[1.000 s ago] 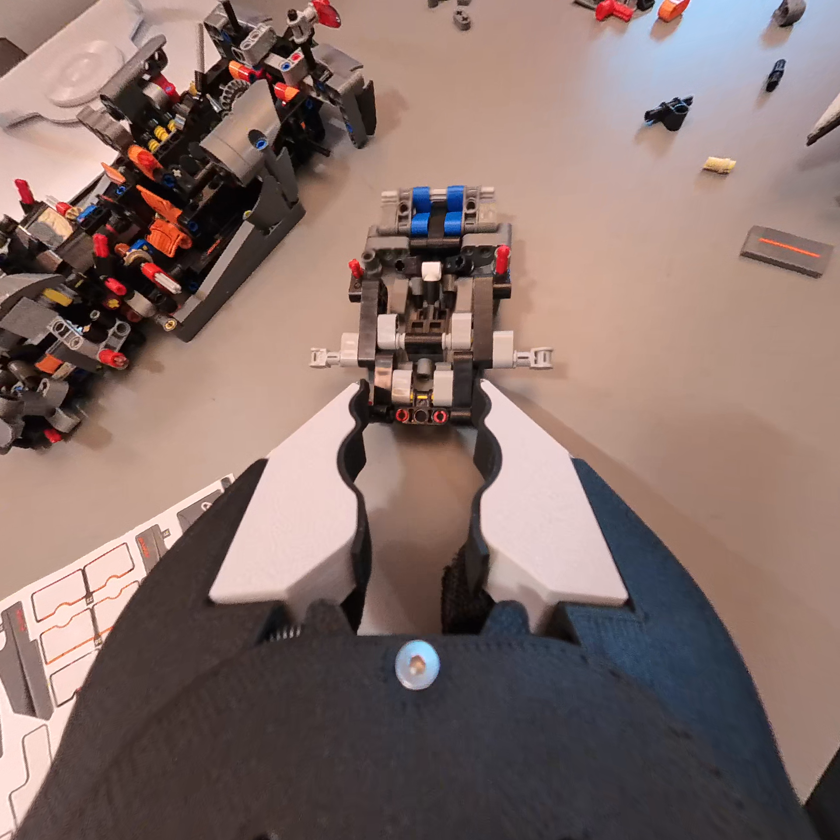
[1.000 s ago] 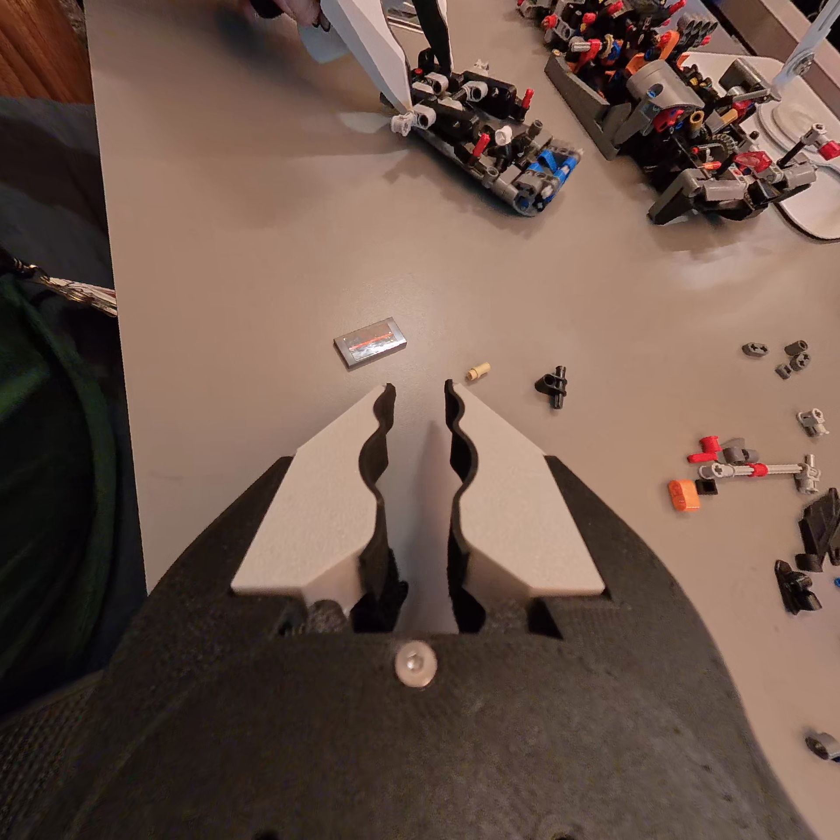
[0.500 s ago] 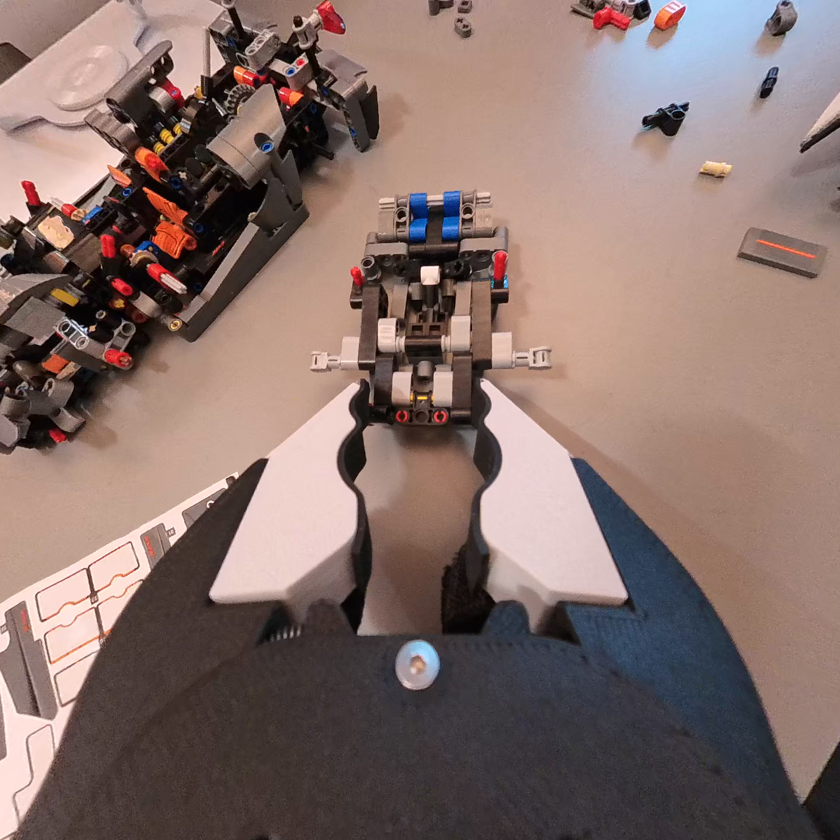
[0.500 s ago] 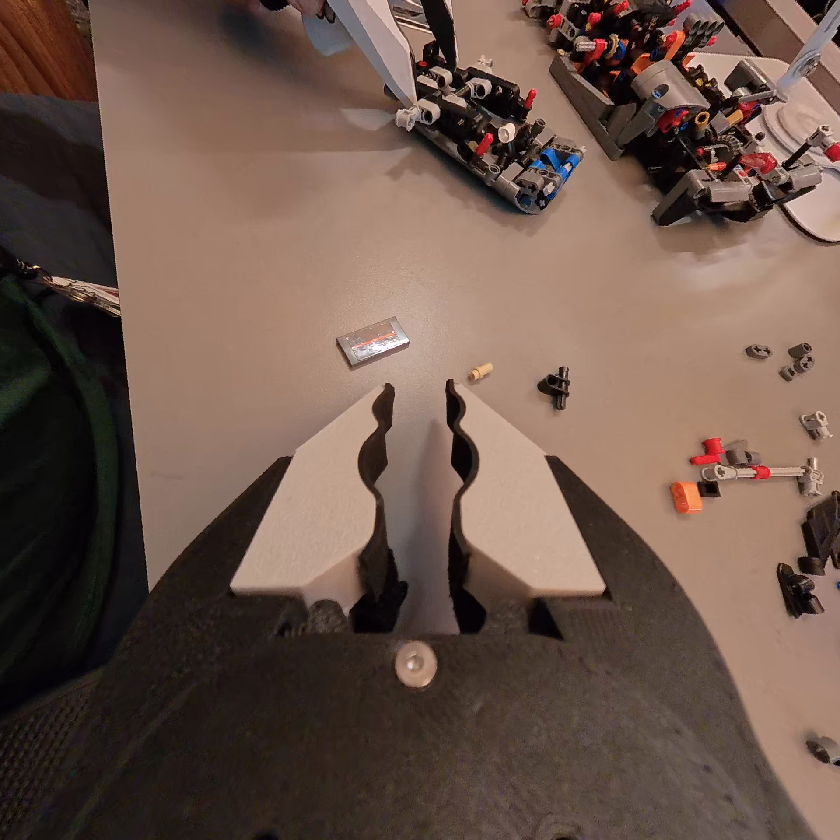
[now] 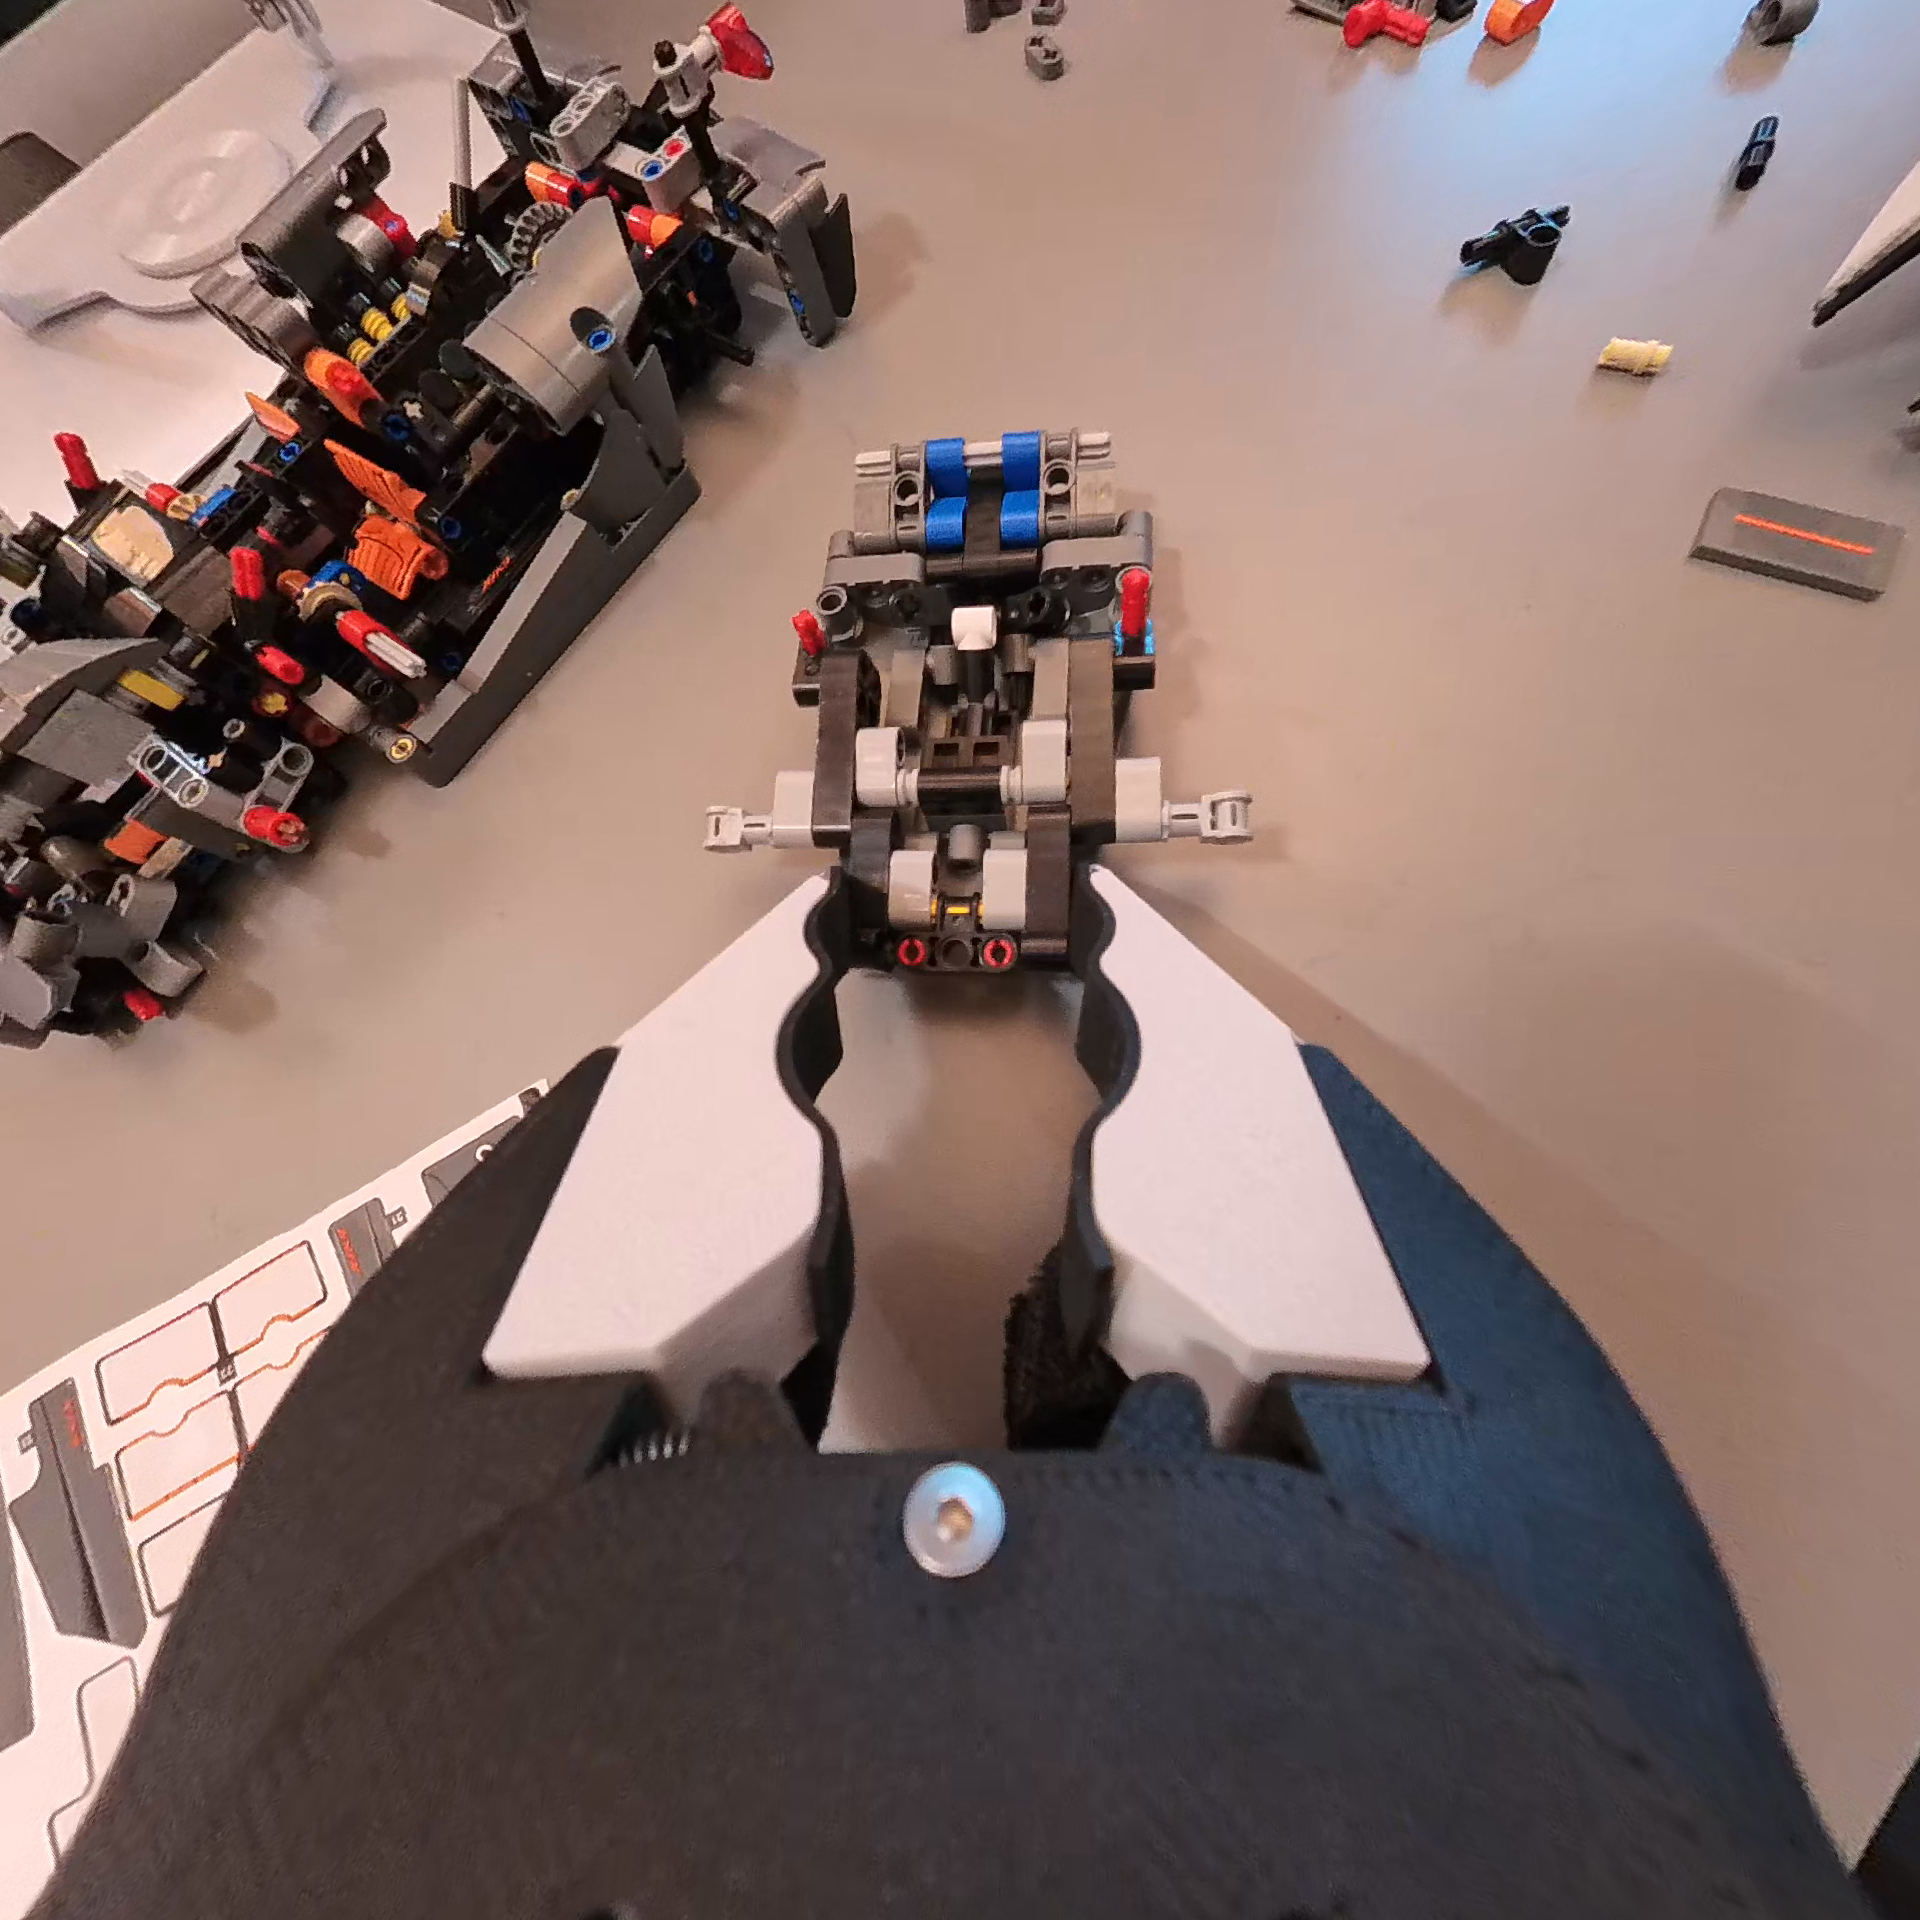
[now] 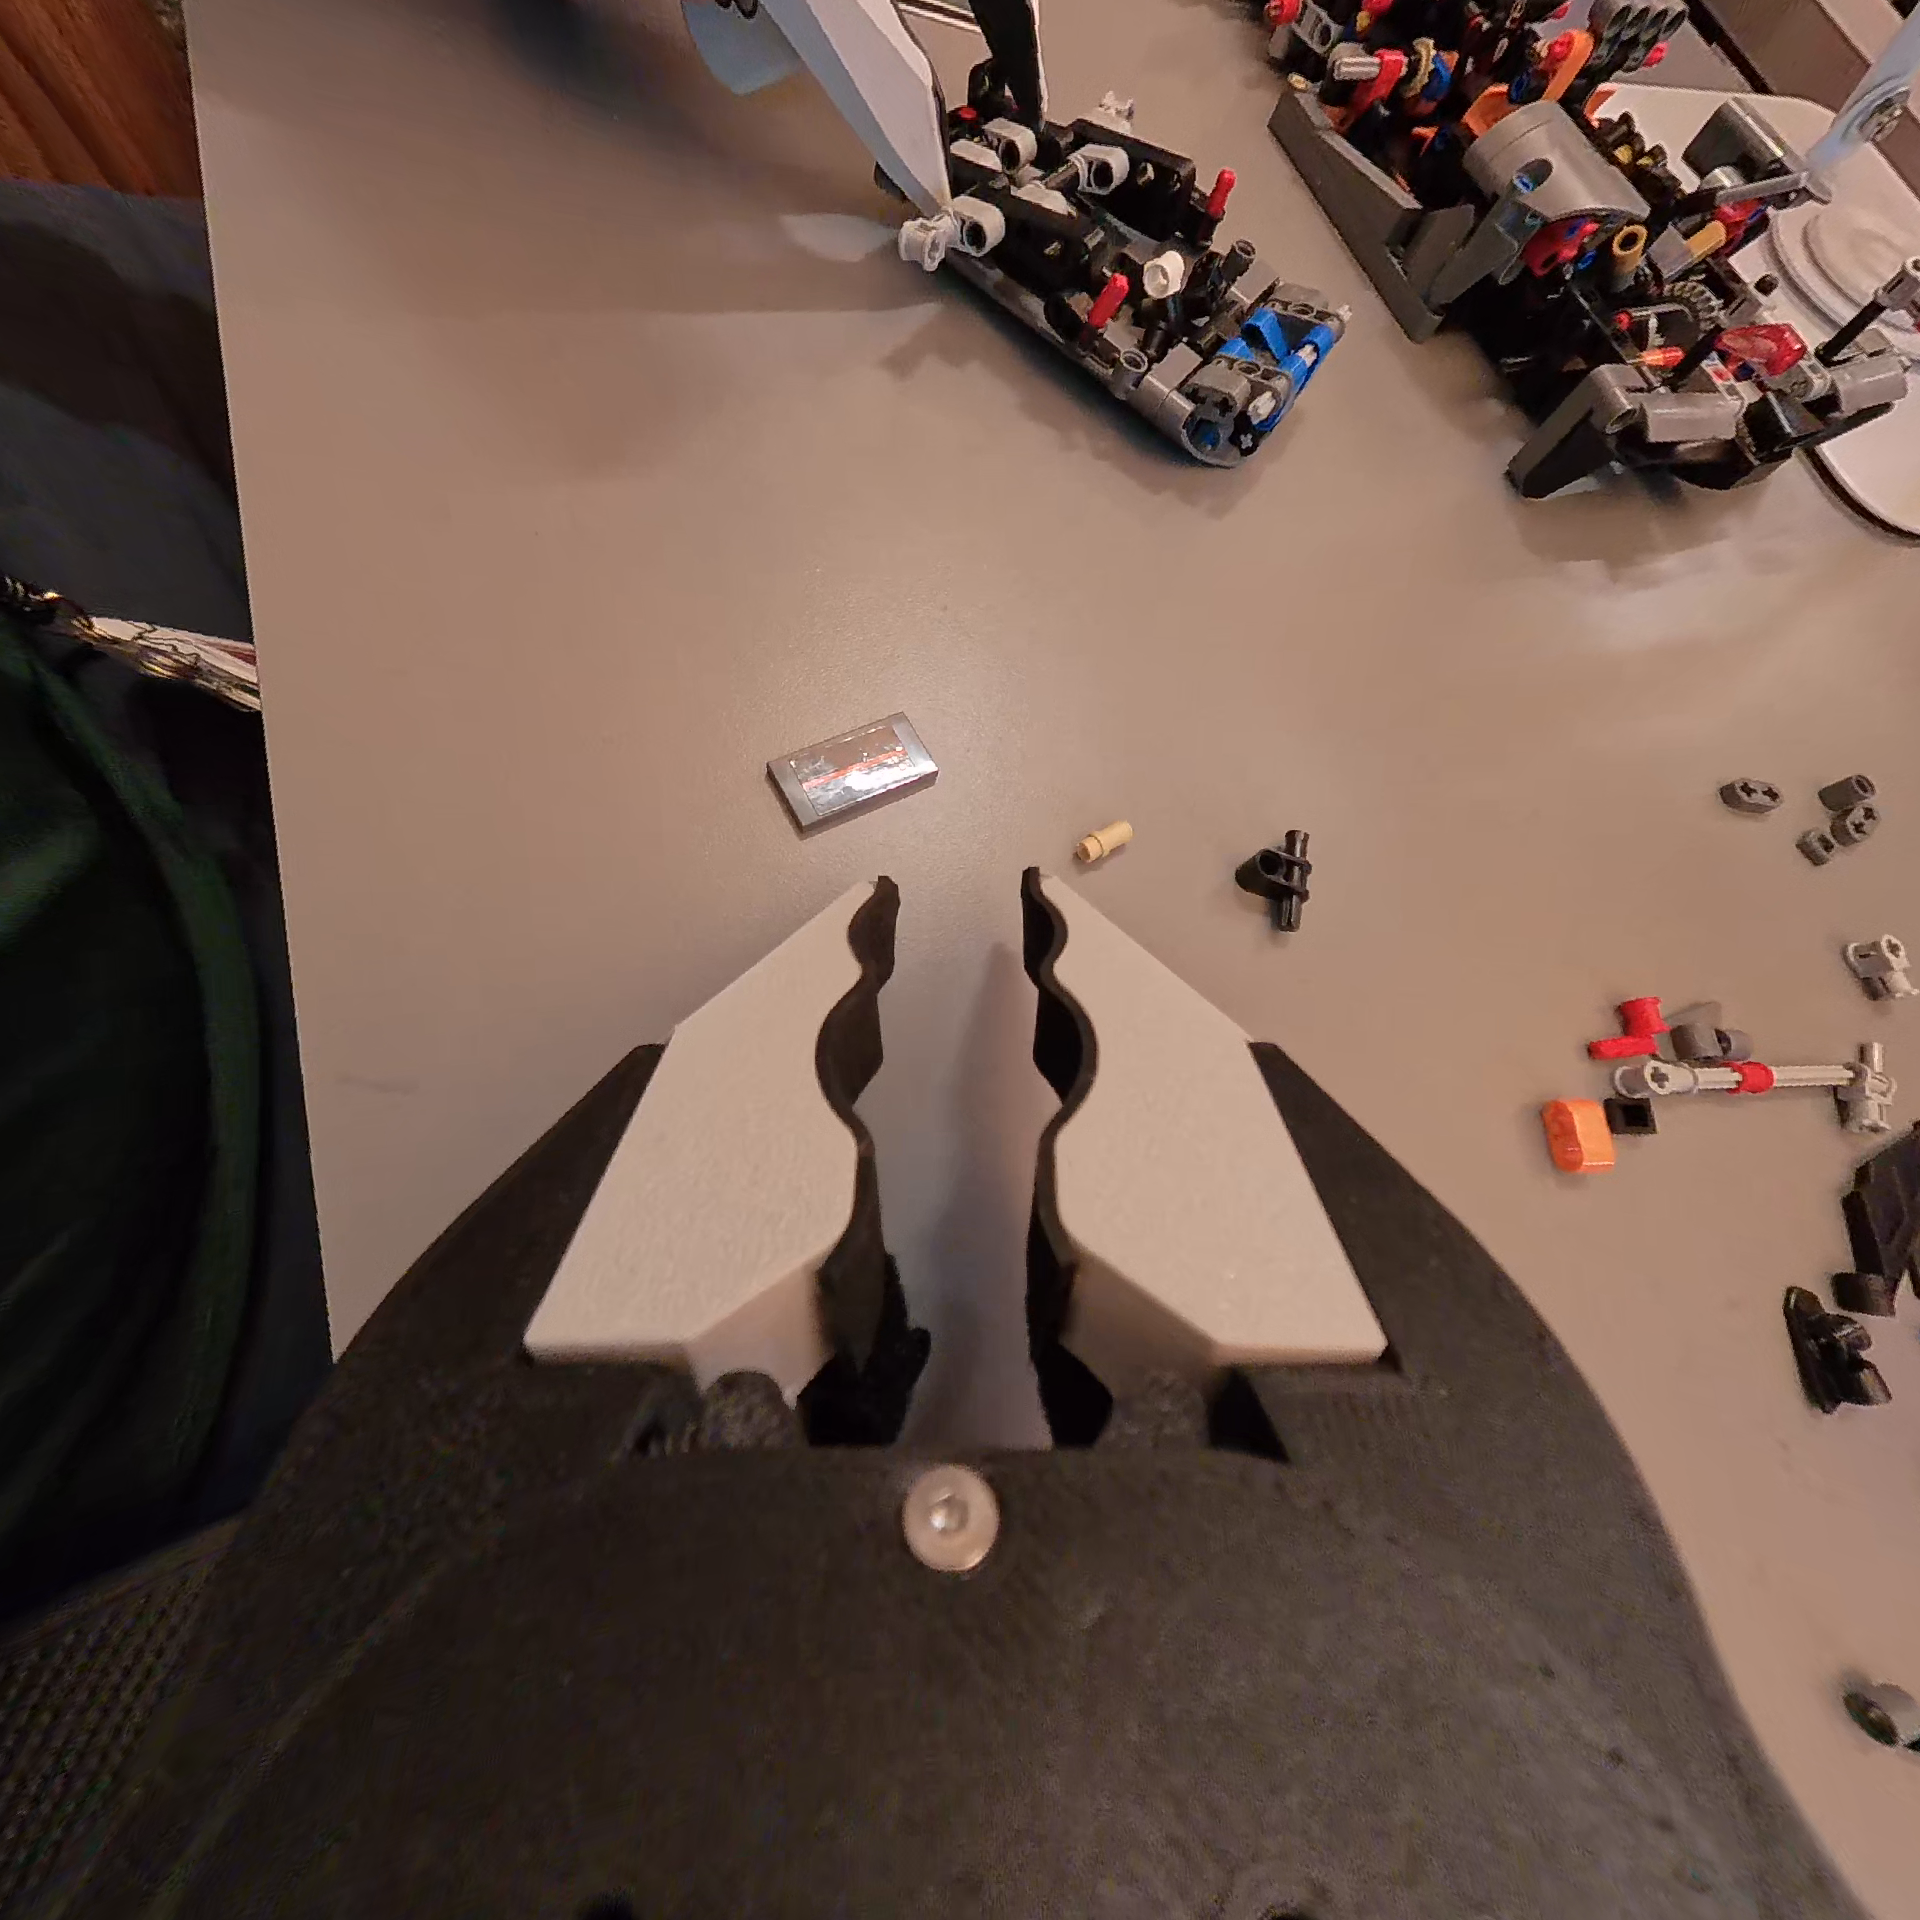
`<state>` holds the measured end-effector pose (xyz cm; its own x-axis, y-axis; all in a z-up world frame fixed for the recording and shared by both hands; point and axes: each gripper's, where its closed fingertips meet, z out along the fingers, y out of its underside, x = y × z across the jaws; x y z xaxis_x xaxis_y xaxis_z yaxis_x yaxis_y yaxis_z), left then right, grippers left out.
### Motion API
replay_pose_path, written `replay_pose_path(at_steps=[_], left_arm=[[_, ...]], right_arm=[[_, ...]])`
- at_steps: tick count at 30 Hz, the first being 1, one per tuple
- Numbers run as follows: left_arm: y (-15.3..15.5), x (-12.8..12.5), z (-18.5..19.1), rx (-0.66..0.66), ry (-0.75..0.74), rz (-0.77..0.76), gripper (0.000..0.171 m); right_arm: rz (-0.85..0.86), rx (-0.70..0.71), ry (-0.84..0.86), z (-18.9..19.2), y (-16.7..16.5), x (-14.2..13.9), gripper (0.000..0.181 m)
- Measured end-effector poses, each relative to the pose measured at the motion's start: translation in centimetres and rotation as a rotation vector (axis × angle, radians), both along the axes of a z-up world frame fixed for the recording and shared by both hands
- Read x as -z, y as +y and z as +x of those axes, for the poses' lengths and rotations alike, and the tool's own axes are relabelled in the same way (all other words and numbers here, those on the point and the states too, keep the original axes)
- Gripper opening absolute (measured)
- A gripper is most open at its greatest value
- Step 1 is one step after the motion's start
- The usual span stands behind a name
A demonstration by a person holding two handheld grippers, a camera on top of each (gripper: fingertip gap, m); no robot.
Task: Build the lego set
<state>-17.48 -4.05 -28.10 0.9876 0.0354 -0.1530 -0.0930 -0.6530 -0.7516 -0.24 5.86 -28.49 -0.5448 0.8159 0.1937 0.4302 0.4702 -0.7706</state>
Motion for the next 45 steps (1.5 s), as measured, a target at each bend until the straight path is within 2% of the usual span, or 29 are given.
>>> replay_pose_path(at_steps=[19, 30, 37, 45], left_arm=[[-0.5, 0.1, -0.8, -0.019, 0.033, -0.014, 0.041], [0.2, -0.8, -0.9, 0.007, 0.096, -0.019, 0.056], [1.2, -1.1, -0.7, 0.032, 0.054, -0.019, 0.061], [1.5, -0.3, 0.0, 0.056, 0.032, -0.049, 0.062]], right_arm=[[0.012, -0.001, 0.0, 0.0, 0.1, 0.1, 0.022], [0.018, -0.003, 0.002, 0.0, 0.1, 0.2, 0.022], [0.021, -0.005, 0.009, 0.0, 0.0, 0.1, 0.022], [0.026, -0.009, 0.015, 0.1, 0.0, 0.1, 0.022]])
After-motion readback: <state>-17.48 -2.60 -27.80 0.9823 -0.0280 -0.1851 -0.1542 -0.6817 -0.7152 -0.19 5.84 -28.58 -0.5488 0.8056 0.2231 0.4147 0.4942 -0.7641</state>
